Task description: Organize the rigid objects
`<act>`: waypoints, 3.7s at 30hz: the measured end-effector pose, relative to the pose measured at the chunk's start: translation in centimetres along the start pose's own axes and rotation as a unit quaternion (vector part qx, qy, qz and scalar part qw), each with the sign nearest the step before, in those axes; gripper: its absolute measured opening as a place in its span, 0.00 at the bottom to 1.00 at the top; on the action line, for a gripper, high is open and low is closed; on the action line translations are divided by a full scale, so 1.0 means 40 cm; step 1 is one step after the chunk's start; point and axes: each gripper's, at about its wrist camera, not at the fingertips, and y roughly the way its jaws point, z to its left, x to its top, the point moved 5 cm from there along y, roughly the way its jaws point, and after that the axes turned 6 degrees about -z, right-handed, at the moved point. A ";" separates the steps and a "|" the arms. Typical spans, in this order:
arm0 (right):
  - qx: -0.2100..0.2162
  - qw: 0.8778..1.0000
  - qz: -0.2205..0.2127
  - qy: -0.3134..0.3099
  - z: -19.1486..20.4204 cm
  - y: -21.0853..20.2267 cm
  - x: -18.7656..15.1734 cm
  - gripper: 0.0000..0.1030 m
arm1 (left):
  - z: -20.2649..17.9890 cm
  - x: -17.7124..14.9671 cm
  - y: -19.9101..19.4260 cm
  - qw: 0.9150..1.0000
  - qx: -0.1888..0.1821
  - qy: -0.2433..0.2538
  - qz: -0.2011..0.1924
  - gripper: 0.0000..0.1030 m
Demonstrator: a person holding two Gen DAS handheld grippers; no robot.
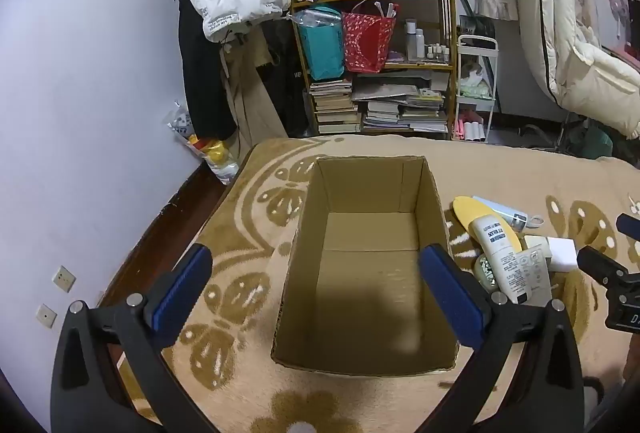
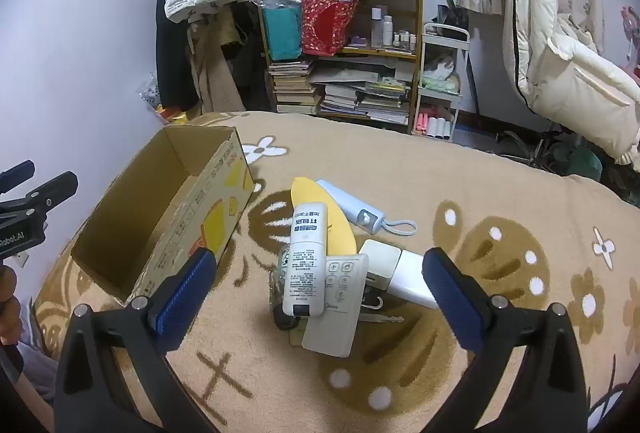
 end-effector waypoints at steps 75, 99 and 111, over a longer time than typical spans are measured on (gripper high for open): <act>-0.003 1.000 0.005 -0.001 0.008 0.003 0.002 1.00 | -0.020 0.005 -0.021 1.000 0.001 0.031 -0.007 1.00; -0.002 1.000 0.008 -0.001 -0.004 0.011 -0.005 1.00 | -0.021 -0.005 -0.001 0.999 -0.015 0.038 0.010 1.00; 0.011 1.000 0.005 -0.005 0.003 0.051 0.014 1.00 | 0.020 0.006 0.058 0.999 -0.015 0.029 0.041 1.00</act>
